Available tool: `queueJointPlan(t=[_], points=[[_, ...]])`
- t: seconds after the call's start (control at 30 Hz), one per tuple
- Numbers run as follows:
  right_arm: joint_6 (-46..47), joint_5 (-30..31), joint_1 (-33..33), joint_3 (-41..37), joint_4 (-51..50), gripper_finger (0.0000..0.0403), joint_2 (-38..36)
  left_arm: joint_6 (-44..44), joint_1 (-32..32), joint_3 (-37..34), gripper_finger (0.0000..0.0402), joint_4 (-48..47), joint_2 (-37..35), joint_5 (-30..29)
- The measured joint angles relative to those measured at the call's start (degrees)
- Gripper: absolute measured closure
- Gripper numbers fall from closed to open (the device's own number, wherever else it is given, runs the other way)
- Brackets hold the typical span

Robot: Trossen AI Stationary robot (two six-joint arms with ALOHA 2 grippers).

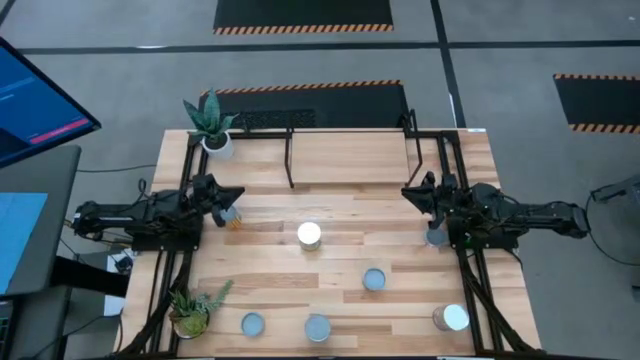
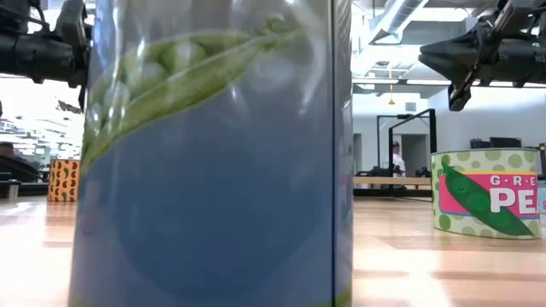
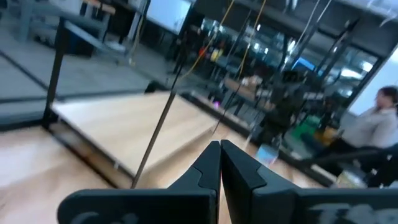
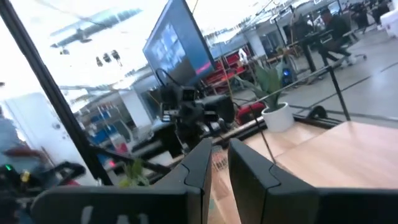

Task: Pick and place cans onto a shelf
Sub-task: Put the canned carrots on the shelf

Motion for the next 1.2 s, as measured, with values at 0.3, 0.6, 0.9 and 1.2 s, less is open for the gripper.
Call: queueJointPlan(t=[0.3, 0.6, 0.9, 1.2], points=[[2.22, 0.86, 0.00, 0.00, 0.30, 0.0321, 0.01, 10.00, 0.00, 0.00, 0.0401, 11.61, 0.02, -0.09], [7.06, 0.87, 0.11, 1.32, 5.99, 0.0321, 0.06, 9.19, 0.01, 0.02, 0.0401, 17.23, 1.60, 1.71], [1.13, 1.32, 0.04, 3.58, 5.95, 0.0321, 2.08, 9.87, 0.00, 0.09, 0.0401, 30.48, 12.83, 4.25], [1.14, 2.10, 0.04, 3.65, 7.81, 0.0321, 2.29, 9.84, 0.00, 5.22, 0.0401, 36.10, 22.51, 7.20]])
